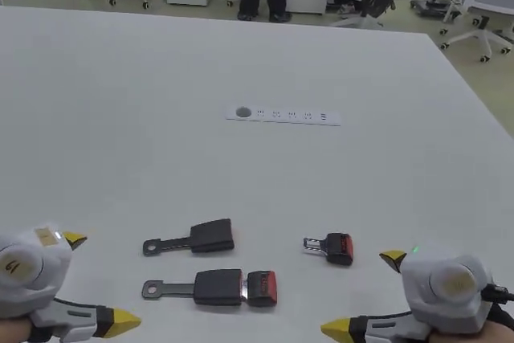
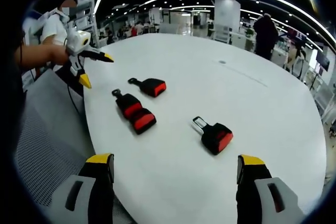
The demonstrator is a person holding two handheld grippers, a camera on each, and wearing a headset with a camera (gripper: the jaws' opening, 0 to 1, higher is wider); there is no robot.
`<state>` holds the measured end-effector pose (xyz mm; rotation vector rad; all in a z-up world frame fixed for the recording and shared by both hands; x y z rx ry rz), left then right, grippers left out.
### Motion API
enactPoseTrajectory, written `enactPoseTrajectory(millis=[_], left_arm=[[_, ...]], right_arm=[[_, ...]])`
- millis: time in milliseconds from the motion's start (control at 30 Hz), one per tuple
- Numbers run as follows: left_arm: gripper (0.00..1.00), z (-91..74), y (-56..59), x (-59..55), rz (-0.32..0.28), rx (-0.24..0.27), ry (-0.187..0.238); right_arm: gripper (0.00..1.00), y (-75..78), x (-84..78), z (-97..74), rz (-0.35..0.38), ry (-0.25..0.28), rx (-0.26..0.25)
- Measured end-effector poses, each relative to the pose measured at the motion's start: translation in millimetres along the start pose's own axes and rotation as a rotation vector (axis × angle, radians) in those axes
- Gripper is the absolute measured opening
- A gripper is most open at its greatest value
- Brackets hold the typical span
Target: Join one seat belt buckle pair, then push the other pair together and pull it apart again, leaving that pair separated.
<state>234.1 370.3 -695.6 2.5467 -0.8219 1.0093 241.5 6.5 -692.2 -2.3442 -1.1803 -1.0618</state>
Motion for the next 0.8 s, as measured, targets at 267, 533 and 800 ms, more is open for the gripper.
enactPoseTrajectory(millis=[267,533,800], left_arm=[[1.0,-8.2,4.9,2.8,-0.031,0.001,0.043],[1.0,-14.2,10.4,5.5,-0.066,-0.001,0.089],[1.0,-17.6,10.9,2.0,-0.063,0.001,0.097]], right_arm=[[0.99,-2.8,0.9,1.1,0.026,0.014,-0.006],[0.99,-4.8,4.2,-1.6,0.028,0.03,-0.014],[0.99,-4.5,4.6,-4.0,0.031,0.037,-0.017]])
Point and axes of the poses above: the centre of the closed fingertips' face, and the gripper's own axes: z roughly forward along the fingers, y roughly to its right, x roughly out of its top, the point moved 3 cm from there along -z, roughly backward along the fingers, and after that the axes turned 7 degrees about -z, right-handed, at the moved point
